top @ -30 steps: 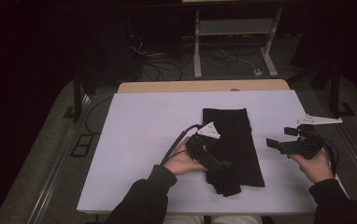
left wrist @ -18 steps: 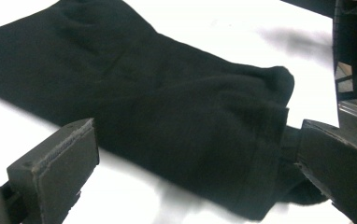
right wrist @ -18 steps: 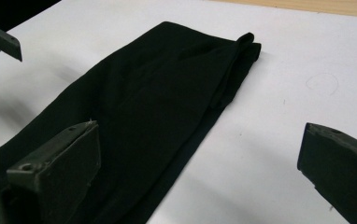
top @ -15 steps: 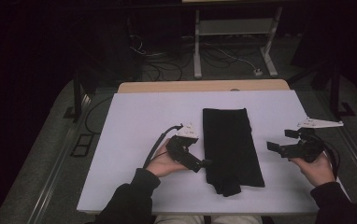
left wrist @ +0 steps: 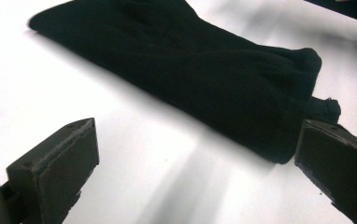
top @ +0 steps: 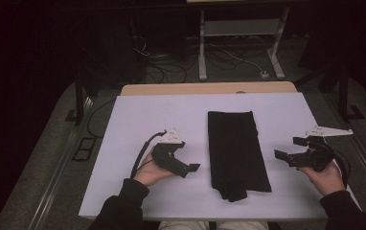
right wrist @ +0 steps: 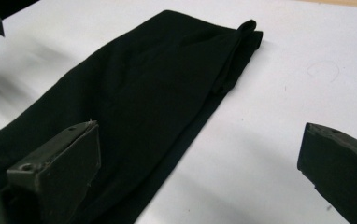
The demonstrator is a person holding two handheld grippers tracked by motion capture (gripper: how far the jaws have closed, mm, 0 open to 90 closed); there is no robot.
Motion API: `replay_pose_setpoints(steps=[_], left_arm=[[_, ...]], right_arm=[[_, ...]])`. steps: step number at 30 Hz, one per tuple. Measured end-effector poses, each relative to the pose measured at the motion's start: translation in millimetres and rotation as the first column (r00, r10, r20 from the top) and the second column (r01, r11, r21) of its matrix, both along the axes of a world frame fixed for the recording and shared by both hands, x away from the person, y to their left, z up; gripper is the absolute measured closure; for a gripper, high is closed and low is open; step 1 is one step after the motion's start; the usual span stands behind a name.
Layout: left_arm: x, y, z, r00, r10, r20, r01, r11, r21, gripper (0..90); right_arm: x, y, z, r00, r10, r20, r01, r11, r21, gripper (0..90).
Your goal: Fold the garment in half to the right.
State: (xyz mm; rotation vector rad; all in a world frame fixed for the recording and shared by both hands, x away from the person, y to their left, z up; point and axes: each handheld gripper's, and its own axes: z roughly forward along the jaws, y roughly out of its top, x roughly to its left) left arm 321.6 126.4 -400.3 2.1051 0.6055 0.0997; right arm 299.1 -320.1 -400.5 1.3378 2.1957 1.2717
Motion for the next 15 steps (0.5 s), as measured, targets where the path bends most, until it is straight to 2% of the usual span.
replay_pose_setpoints(steps=[15], left_arm=[[-8.9, 36.3, 1.3, 0.9964, 0.078, 0.034, -0.077, 0.9968, -0.022, 0.0]], right_arm=[[-15.7, -2.1, -4.0, 1.0, -0.004, -0.004, 0.004, 1.0, 0.01, 0.0]])
